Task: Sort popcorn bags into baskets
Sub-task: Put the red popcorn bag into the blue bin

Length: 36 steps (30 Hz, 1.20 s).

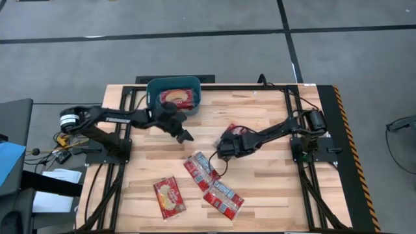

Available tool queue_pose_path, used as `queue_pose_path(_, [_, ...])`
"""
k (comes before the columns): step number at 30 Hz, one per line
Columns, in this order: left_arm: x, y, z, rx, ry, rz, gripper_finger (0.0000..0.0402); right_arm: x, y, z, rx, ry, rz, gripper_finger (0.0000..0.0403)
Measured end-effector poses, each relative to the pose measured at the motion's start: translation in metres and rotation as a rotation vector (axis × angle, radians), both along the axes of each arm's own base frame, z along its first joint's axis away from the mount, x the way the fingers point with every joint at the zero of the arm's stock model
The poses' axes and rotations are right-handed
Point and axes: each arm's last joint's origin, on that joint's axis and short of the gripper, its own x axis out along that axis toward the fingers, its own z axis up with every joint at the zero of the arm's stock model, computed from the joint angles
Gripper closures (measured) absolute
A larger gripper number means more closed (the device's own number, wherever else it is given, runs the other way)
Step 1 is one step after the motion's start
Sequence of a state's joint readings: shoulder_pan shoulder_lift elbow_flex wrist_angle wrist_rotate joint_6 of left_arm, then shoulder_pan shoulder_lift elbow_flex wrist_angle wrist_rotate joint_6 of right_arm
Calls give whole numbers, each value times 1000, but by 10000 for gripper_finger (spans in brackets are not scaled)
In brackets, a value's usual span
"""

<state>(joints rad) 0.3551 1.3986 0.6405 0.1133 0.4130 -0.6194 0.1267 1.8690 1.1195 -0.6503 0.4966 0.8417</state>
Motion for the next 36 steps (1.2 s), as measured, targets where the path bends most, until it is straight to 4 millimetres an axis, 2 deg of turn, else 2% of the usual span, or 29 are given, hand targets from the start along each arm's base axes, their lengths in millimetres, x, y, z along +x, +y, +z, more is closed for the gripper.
queue_pose_path(4, [-2, -13, -15, 1, 53, 59, 152, 15, 7, 3, 30, -149, 74, 296])
queue_pose_path(8, [-1, -24, -18, 37, 85, 132, 152, 27, 10, 2, 82, -292, 191, 296])
queue_pose_path(11, [-1, -27, -19, 50, 104, 178, 152, 31, 10, 5, 58, -336, 196, 296])
queue_pose_path(15, [2, -25, -29, 21, 134, 210, 152, 29, 15, 16, -9, -341, 152, 296])
queue_pose_path(17, [8, -25, -36, -6, 127, 202, 152, 21, 15, 17, -23, -297, 109, 296])
queue_pose_path(25, [26, -23, -65, -99, 92, 199, 152, -2, 7, 4, -32, -104, -32, 296])
queue_pose_path(31, [31, -21, -80, -146, 98, 179, 152, 1, -4, -3, -23, -167, -25, 296])
queue_pose_path(36, [31, -21, -82, -150, 98, 177, 152, 8, -11, -4, 0, -256, -26, 296])
